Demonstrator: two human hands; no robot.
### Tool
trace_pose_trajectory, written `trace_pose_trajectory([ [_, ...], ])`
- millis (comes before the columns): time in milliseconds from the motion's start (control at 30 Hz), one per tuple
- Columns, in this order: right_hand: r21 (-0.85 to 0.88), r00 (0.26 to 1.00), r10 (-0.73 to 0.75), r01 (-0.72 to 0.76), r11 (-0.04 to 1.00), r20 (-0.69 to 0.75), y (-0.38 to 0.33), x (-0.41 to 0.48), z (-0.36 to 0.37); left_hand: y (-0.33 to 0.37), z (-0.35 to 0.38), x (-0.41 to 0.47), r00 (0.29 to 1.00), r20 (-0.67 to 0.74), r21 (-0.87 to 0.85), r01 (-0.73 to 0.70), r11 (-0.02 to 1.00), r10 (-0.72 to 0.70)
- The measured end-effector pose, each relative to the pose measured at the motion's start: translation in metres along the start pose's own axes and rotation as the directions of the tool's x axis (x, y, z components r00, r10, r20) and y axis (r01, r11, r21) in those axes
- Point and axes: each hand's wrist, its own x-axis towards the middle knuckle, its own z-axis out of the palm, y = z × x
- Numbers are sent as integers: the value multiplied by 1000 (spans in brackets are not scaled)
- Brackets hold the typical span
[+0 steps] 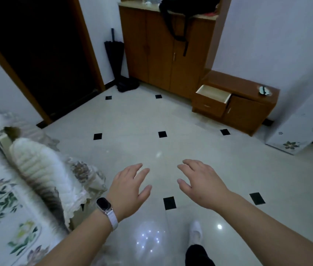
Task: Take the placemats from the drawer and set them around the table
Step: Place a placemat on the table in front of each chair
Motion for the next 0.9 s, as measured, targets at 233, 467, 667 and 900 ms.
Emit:
trace_pose_trajectory([
  [233, 30, 988, -143, 141, 990, 61, 64, 110, -14, -17, 13, 90, 987, -18, 71, 160, 985, -159],
  [467, -24, 955, -291, 293, 956, 57, 128, 219, -55, -16, 15, 183, 968, -68, 114, 248, 962, -242],
  [667, 16, 903, -418, 419, 908, 97, 102, 301, -59, -46, -3, 199, 918, -103, 172, 395, 903, -382],
  [900, 28, 833, -525, 529, 848, 171, 33, 392, -32, -140, -6, 206, 832, -159, 163, 553, 817, -531],
])
